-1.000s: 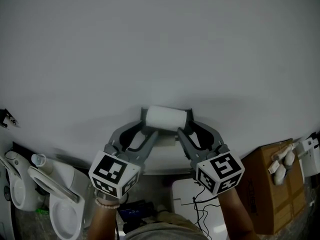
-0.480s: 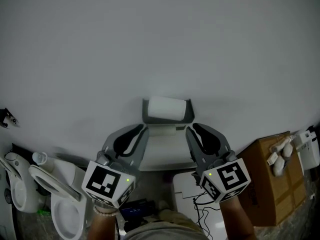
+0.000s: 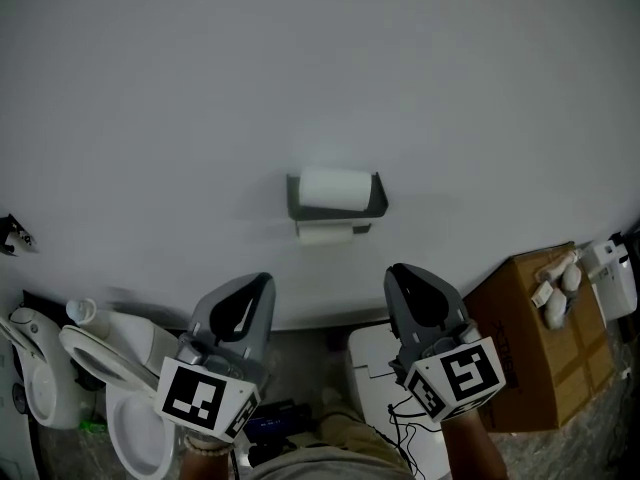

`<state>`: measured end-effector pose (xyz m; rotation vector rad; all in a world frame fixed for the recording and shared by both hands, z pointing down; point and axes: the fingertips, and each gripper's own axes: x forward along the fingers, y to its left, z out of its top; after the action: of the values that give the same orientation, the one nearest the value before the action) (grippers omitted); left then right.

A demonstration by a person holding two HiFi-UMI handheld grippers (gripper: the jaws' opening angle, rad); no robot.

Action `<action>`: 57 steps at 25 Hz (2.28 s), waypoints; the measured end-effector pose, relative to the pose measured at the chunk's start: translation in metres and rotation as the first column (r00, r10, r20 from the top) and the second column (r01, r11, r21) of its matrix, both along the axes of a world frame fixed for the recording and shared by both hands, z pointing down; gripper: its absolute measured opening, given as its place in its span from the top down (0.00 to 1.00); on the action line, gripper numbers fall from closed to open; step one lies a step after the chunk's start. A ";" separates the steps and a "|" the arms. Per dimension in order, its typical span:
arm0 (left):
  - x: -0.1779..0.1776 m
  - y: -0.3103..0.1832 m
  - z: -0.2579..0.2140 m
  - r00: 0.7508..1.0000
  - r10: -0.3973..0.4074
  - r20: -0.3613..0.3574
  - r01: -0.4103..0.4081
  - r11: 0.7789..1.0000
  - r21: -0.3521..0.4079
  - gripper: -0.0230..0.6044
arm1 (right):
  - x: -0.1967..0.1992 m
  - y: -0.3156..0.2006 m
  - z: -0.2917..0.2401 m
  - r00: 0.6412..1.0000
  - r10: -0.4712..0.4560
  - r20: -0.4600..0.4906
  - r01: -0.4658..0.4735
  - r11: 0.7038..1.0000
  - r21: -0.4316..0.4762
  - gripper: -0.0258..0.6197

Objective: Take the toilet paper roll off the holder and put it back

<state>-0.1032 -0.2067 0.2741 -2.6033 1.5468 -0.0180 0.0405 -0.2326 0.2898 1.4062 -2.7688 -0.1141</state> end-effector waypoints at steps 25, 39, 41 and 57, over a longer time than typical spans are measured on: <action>-0.010 0.083 0.047 0.999 0.025 0.047 -0.022 0.998 -0.066 0.97 | 0.000 0.084 0.039 0.999 0.012 0.030 -0.010 0.996 -0.088 0.94; -0.010 0.087 0.048 0.999 0.025 0.039 -0.023 0.997 -0.069 0.97 | -0.003 0.085 0.034 1.000 0.005 0.027 -0.003 0.997 -0.075 0.95; -0.011 0.088 0.049 0.999 0.023 0.034 -0.020 0.997 -0.072 0.97 | -0.003 0.086 0.034 1.000 0.004 0.028 -0.002 0.997 -0.074 0.95; -0.011 0.089 0.044 1.000 0.015 0.003 -0.014 0.998 -0.062 0.97 | -0.007 0.088 0.038 0.999 0.002 0.034 0.001 0.996 -0.085 0.95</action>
<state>-0.1138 -0.1178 0.3183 -2.6601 1.5504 -0.0708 0.0334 -0.1445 0.3276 1.4013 -2.7646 0.0279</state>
